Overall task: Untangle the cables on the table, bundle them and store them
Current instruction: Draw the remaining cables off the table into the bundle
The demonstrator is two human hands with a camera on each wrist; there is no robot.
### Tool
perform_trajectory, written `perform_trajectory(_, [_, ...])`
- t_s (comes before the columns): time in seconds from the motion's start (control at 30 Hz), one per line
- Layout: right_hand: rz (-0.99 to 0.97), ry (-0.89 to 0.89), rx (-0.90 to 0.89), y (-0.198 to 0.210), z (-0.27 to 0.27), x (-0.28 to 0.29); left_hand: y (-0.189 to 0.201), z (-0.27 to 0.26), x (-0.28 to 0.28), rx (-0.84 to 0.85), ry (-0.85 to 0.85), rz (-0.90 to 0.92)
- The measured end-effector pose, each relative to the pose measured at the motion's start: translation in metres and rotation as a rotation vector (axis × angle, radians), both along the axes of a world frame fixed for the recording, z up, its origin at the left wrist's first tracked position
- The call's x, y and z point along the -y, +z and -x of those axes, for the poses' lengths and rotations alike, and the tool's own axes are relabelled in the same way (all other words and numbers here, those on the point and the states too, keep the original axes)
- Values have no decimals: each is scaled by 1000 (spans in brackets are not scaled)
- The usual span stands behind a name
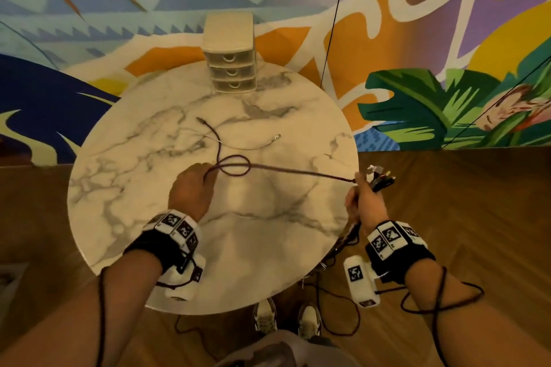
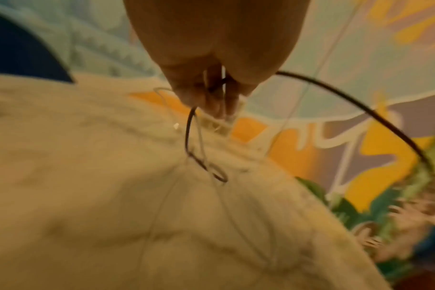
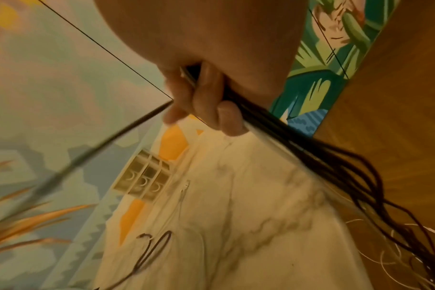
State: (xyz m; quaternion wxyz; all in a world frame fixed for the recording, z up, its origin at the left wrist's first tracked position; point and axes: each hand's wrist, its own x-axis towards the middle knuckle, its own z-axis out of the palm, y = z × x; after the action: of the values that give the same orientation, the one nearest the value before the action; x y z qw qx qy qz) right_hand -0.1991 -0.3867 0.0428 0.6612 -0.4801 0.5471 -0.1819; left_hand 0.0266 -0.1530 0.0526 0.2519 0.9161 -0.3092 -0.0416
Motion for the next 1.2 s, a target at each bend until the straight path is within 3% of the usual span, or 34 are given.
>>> perform_trajectory(0.07, [97, 31, -46, 3, -3, -6, 31, 29, 18, 149, -141, -25])
perform_trajectory(0.13, [238, 120, -13, 10, -13, -18, 39, 65, 36, 245, -335, -285])
perform_trajectory(0.2, [258, 231, 90, 21, -29, -35, 36, 89, 50, 252, -447, -492])
perform_trajectory(0.27, [251, 400, 134, 23, -40, -51, 35, 99, 59, 235, -453, -521])
perform_trajectory(0.33, [305, 582, -14, 23, -39, -57, 31, 100, 62, 191, -435, -496])
perform_trajectory(0.4, [389, 690, -177, 21, -33, -56, 24, 95, 58, 106, -407, -433])
perform_trajectory(0.47, [388, 702, -208, 26, -28, -52, 8, 87, 46, -65, -353, -353])
perform_trajectory(0.57, [298, 473, -100, 29, -26, -38, -23, 56, 15, -498, -192, -267])
perform_trajectory(0.63, [287, 305, -70, 31, -21, -23, -24, 22, -1, -570, -3, -168])
perform_trajectory(0.73, [320, 305, -157, 29, -12, -7, 0, -12, -4, -256, 154, 55])
perform_trajectory(0.8, [312, 339, -233, 27, -9, -4, 7, -11, 0, -232, 107, 112])
perform_trajectory(0.9, [307, 260, -192, 33, -9, -4, -12, 6, -2, -407, -50, -387])
perform_trajectory(0.93, [321, 228, -171, 38, -12, -4, -14, 11, -4, -390, -68, -487])
perform_trajectory(1.0, [389, 192, -123, 47, -19, -7, -3, 22, 5, -227, -100, -521])
perform_trajectory(1.1, [516, 407, -122, 56, -35, -28, 33, 50, 36, 59, -208, -521])
perform_trajectory(1.2, [520, 747, -205, 57, -49, -53, 55, 75, 61, 178, -292, -488])
